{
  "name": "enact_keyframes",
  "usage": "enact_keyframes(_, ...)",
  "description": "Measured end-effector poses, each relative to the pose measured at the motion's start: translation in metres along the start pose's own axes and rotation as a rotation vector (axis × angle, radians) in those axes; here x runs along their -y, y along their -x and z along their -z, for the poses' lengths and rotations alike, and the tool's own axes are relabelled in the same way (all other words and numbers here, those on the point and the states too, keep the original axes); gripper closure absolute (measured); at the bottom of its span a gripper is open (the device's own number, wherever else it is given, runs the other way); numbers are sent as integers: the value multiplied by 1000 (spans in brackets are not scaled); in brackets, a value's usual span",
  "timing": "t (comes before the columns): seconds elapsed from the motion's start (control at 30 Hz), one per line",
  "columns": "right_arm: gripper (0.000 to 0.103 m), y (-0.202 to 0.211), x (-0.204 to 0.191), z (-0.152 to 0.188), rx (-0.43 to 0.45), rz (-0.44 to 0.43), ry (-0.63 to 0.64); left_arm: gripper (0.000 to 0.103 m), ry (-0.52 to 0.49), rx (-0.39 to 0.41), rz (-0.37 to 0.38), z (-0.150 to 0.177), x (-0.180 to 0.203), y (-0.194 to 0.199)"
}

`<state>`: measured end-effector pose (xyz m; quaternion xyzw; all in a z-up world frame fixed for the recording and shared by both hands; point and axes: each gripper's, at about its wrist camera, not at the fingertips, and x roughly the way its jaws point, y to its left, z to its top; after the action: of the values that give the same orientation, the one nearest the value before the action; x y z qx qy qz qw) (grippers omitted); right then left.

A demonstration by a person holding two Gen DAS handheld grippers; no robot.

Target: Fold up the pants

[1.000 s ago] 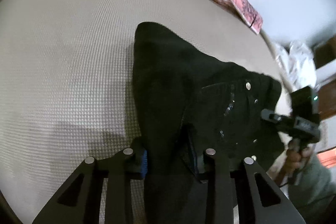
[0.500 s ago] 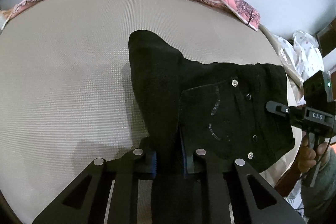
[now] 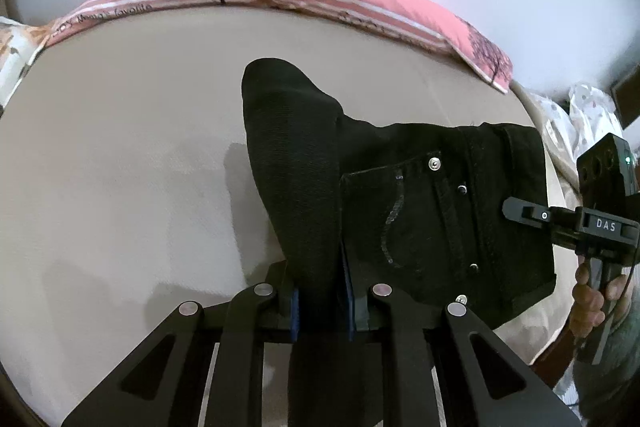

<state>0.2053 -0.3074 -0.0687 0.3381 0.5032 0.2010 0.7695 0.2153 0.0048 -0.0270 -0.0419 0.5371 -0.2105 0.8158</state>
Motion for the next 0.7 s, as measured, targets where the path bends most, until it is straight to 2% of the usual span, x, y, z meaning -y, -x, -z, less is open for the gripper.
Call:
enact_keyframes(0.23,83,-24,-16,-34,-6,5,31,87,11,27,-18,-32,-23,-1)
enact_keyframes(0.7,83,-73,-26,-99,-9,30,34,87,53,63,-58,-94,-64,-32)
